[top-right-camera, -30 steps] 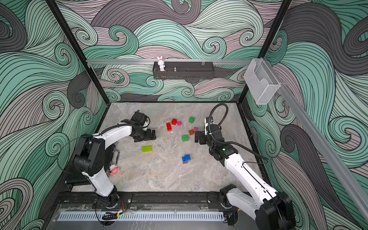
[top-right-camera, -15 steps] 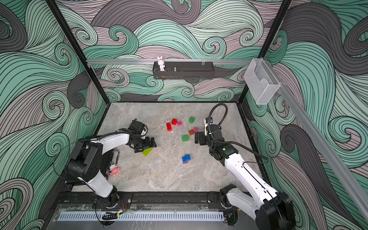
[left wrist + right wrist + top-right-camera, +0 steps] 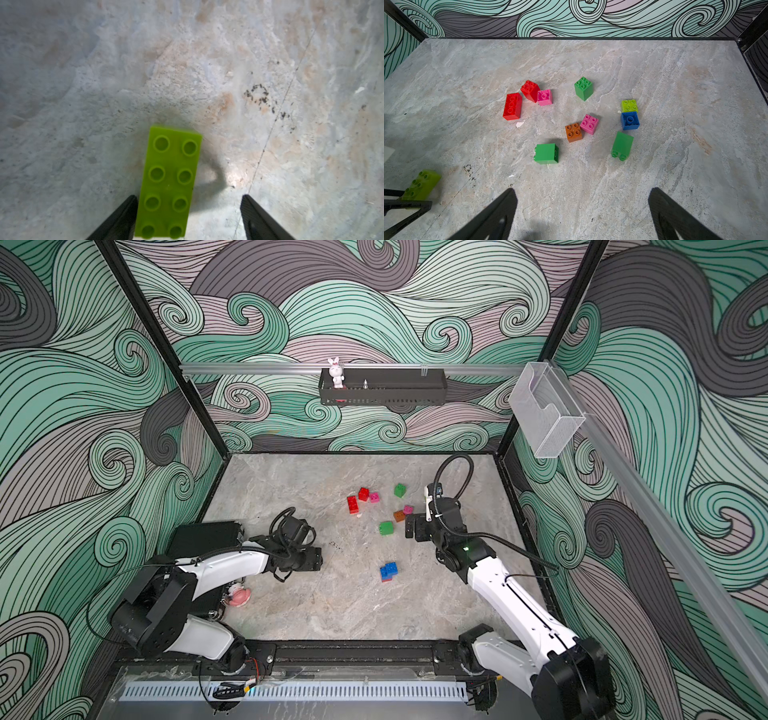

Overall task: Assemble the number 4 with lego
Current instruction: Pick up the lego brick from the center of the board.

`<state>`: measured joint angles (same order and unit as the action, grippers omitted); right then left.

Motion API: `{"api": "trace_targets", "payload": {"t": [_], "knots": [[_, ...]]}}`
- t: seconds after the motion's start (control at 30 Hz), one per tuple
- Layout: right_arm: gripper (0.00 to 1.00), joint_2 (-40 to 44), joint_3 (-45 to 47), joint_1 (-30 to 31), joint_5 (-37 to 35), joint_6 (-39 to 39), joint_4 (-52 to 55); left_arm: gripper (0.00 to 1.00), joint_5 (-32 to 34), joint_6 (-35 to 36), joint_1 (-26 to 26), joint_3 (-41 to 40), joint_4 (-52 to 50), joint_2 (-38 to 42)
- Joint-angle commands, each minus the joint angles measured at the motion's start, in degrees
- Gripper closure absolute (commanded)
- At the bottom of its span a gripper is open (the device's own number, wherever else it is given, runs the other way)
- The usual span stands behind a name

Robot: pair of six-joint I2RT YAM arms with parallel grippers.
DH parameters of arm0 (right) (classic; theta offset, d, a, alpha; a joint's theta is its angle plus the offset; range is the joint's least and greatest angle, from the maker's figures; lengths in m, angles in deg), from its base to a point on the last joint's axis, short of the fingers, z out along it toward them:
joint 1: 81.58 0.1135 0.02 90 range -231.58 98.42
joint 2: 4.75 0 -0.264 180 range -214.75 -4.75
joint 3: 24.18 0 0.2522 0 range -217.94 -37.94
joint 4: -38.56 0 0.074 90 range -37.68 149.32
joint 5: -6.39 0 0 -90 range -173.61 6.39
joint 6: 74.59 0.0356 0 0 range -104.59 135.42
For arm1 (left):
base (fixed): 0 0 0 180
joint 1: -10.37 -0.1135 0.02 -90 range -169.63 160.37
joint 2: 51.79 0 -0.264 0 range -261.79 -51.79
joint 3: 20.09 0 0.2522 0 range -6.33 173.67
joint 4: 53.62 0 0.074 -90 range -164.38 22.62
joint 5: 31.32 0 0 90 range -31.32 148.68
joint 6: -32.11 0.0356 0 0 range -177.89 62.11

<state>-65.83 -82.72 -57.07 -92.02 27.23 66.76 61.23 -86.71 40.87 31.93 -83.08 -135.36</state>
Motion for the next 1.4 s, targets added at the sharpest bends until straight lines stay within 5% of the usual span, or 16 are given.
{"api": "trace_targets", "payload": {"t": [0.0,0.4,0.63,0.97,1.07,1.2,1.37], "knots": [[0.00,0.04,-1.89,-0.17,0.34,-0.12,0.15,0.24,7.28,2.18,1.38,-2.68,3.42,0.88],[0.00,-0.61,-2.75,-0.14,0.27,-0.12,-0.11,0.45,9.12,2.67,2.01,-5.31,5.99,-1.17],[0.00,-0.54,-3.04,-0.16,-0.52,-0.73,-0.20,0.49,9.48,2.61,2.88,-5.30,5.68,-2.17],[0.00,0.17,-1.99,-0.18,-1.75,-1.54,0.11,0.79,9.16,2.89,4.13,-4.53,4.49,-3.21],[0.01,0.29,-1.95,-0.35,1.24,-0.49,2.72,0.99,6.31,4.60,4.17,-3.96,4.22,-2.62],[0.01,1.98,0.08,-0.60,10.70,0.74,5.27,1.00,0.69,8.08,5.02,-2.18,3.74,3.21],[0.01,2.07,0.54,-0.60,21.55,5.37,9.92,1.00,-15.76,17.19,6.59,-0.36,11.67,8.58]]}}
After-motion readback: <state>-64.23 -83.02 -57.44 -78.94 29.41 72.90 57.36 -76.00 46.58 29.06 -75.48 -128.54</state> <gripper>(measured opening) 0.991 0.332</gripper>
